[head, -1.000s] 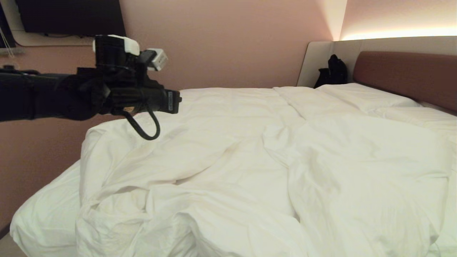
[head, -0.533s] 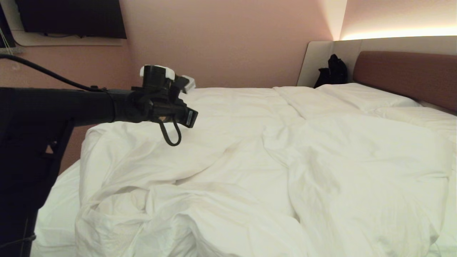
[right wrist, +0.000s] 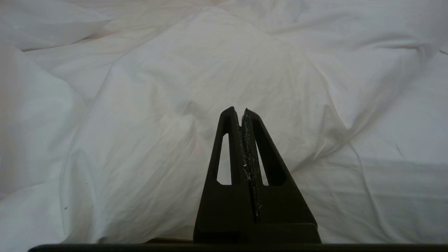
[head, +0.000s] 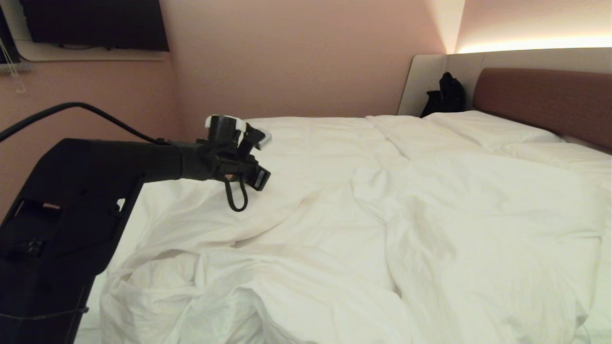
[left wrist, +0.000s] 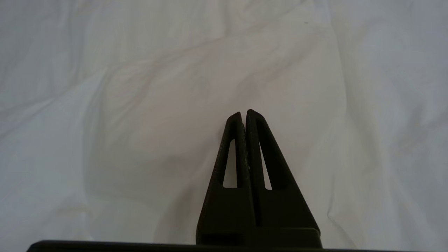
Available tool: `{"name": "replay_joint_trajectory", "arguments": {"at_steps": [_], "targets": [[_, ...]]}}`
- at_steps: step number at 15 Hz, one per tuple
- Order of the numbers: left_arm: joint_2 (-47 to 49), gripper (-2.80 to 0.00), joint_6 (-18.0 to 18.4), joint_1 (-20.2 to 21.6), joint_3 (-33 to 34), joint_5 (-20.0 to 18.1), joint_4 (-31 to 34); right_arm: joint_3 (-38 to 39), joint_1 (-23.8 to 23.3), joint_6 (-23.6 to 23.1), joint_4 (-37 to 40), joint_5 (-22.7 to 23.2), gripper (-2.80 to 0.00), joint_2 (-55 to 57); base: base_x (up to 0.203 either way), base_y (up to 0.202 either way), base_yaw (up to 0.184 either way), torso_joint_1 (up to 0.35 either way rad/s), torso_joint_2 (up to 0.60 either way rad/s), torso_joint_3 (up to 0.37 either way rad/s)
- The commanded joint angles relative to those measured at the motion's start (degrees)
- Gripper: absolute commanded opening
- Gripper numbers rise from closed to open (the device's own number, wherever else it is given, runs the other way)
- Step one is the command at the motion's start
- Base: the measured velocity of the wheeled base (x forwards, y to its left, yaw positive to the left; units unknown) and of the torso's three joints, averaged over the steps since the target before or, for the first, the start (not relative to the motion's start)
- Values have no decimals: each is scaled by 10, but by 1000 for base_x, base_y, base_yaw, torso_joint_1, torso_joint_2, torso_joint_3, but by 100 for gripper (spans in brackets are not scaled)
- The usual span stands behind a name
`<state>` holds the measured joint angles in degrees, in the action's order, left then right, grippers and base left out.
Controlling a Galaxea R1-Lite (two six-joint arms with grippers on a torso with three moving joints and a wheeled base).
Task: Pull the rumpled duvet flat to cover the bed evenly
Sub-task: Flatten the corners of the folded blanket
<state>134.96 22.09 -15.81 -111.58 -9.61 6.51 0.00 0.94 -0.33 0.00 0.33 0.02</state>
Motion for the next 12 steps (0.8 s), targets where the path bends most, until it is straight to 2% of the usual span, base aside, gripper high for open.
{"name": "replay_joint_trajectory", "arguments": {"at_steps": [1, 2, 3, 7, 9, 12], "targets": [[3, -280, 1, 0, 0, -5, 14, 0, 0, 0, 0, 0, -280, 0, 0, 0, 0, 0, 0, 0], [2, -280, 1, 0, 0, -12, 20, 0, 0, 0, 0, -1, -280, 0, 0, 0, 0, 0, 0, 0], [0, 0, 1, 0, 0, -17, 21, 0, 0, 0, 0, -1, -280, 0, 0, 0, 0, 0, 0, 0], [-31, 0, -9, -5, 9, -22, 42, 0, 0, 0, 0, 0, -280, 0, 0, 0, 0, 0, 0, 0], [-40, 0, -17, -6, 2, -50, 79, 0, 0, 0, 0, 0, -280, 0, 0, 0, 0, 0, 0, 0], [-24, 0, 0, -5, 3, -47, 100, 0, 0, 0, 0, 0, -280, 0, 0, 0, 0, 0, 0, 0]]}}
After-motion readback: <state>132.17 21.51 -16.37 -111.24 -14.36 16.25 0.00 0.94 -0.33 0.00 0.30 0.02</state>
